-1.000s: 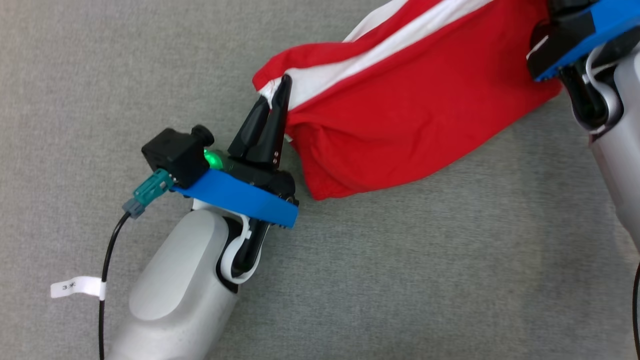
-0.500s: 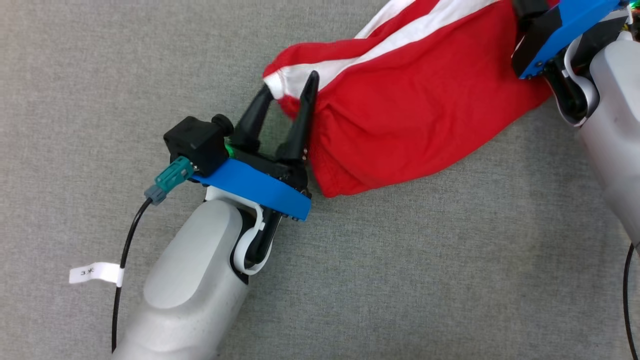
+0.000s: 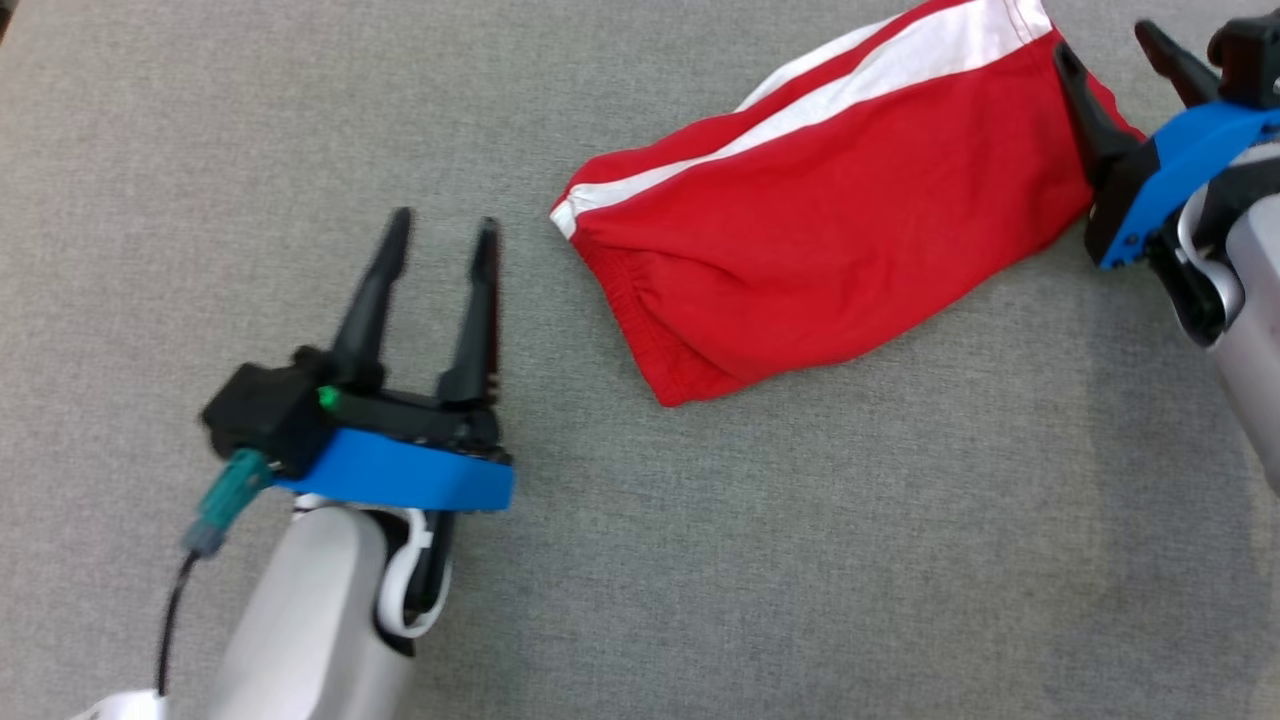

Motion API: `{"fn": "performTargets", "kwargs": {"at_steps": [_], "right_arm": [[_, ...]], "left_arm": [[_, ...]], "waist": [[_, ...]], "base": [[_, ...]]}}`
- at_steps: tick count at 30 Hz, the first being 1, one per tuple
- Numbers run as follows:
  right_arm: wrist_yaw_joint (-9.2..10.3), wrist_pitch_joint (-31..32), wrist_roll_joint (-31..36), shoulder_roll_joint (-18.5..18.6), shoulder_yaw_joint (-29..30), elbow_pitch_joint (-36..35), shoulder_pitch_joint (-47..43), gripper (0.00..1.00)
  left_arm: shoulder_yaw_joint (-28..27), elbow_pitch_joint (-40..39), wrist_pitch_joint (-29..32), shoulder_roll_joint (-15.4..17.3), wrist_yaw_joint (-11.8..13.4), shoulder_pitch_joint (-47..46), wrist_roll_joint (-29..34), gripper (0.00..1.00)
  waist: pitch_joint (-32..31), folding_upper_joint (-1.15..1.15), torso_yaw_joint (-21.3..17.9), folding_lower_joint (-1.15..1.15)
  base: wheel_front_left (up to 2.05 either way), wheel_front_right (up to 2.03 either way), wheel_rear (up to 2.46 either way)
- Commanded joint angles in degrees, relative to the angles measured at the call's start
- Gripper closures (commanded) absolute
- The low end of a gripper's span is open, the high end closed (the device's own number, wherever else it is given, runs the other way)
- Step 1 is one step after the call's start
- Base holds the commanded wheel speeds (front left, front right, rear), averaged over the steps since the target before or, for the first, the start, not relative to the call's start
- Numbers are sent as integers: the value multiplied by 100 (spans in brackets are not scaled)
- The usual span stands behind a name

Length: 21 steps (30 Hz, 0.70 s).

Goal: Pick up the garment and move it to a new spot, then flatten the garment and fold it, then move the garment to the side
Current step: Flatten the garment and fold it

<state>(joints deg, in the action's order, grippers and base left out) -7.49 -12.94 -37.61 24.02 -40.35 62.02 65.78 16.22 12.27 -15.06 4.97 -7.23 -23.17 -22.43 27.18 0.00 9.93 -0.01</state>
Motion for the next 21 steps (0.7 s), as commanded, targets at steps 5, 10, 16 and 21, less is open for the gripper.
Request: {"fn": "performTargets", "kwargs": {"at_steps": [5,10,16,21], "right_arm": [[-1,201,-183,103,-136,186,-249,0],[-1,342,-323,109,-178,432,-377,0],[-2,549,-572,-35,-292,436,-562,100],[-1,222,-810,-61,-232,259,-623,100]], "left_arm": [[-795,-484,-15,-107,72,311,232,0],[-1311,-804,-14,-192,112,510,455,0],[-1569,-913,-14,-213,204,636,455,0],[-1628,-840,-14,-210,281,678,492,0]], "waist": [[-37,0,112,1],[-46,0,183,1],[-57,0,196,1],[-201,0,81,1]], "base": [[0,0,0],[0,0,0],[0,0,0],[0,0,0]]}}
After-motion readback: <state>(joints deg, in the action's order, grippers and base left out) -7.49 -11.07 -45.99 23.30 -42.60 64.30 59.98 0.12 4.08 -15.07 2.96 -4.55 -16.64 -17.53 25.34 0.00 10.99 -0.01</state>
